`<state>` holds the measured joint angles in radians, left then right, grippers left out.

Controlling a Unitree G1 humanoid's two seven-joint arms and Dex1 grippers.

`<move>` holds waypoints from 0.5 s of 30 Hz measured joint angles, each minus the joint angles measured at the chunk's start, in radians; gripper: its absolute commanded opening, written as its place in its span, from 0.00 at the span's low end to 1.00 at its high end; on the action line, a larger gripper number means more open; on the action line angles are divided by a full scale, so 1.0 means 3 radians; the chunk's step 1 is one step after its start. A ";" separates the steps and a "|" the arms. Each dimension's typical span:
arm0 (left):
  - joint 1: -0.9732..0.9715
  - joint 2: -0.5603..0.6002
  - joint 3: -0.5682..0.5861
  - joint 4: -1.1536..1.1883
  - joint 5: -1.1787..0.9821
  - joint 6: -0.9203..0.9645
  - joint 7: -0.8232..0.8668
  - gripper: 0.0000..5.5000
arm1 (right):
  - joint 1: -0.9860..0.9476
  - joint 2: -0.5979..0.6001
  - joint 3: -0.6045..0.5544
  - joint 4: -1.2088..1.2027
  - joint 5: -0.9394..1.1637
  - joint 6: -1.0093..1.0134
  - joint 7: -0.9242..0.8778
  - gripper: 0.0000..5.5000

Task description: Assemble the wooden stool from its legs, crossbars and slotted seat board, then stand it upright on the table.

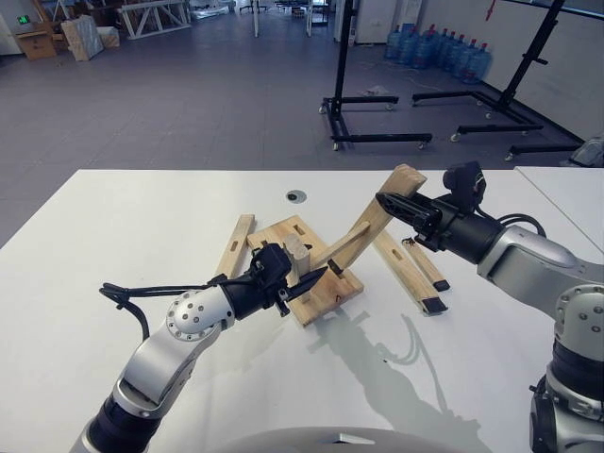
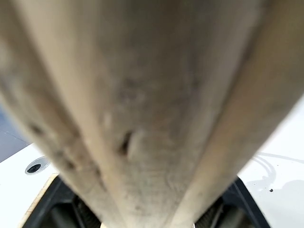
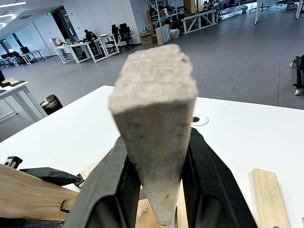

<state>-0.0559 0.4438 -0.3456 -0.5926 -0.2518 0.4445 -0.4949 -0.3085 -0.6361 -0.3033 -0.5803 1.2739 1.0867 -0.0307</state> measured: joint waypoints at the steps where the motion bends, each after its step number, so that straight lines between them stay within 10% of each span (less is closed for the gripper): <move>1: 0.0000 -0.0001 -0.0001 0.0004 0.0001 0.0000 0.0000 0.39 | 0.0021 -0.0019 0.0011 -0.0009 -0.0014 -0.0004 0.0002 0.18; 15: 0.0004 -0.0011 -0.0023 0.0026 0.0074 -0.0024 -0.0009 0.39 | 0.0230 -0.0123 0.0266 0.0026 -0.0380 -0.0163 0.0248 0.18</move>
<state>-0.0546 0.4405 -0.3525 -0.5849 -0.2295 0.4374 -0.4978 -0.2394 -0.6729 -0.2236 -0.5725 1.1598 1.0377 0.0437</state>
